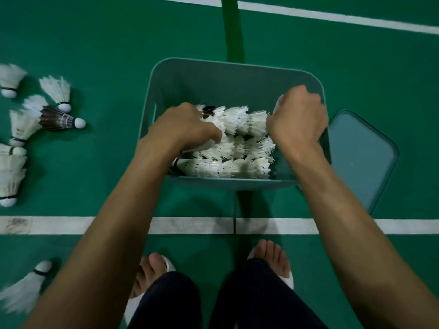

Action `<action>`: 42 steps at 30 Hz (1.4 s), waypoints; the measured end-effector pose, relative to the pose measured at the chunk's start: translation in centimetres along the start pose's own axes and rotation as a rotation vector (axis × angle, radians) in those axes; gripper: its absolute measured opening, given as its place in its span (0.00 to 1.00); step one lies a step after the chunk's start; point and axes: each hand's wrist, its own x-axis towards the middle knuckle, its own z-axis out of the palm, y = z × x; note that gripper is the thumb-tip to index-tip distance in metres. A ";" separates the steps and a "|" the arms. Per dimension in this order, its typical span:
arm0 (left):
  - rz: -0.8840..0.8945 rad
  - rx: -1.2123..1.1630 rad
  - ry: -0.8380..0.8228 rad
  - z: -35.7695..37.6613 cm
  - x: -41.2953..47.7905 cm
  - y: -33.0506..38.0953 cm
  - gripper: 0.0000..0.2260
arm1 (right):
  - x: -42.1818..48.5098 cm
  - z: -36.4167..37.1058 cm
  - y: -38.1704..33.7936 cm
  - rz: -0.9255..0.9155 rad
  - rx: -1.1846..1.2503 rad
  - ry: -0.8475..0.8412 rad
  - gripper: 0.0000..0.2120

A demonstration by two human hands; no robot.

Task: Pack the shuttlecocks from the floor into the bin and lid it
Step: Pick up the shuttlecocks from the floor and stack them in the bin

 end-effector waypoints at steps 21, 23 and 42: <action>0.208 -0.053 0.035 2.6 4.1 1.9 0.30 | 6.3 3.4 -0.5 0.478 0.700 -0.321 0.10; 0.218 -0.031 0.030 2.6 4.0 1.7 0.30 | 5.4 2.9 -0.1 0.408 0.724 -0.359 0.11; 0.312 -0.150 -0.049 0.9 1.8 0.4 0.21 | 0.3 1.0 -1.8 -0.054 0.852 -0.541 0.04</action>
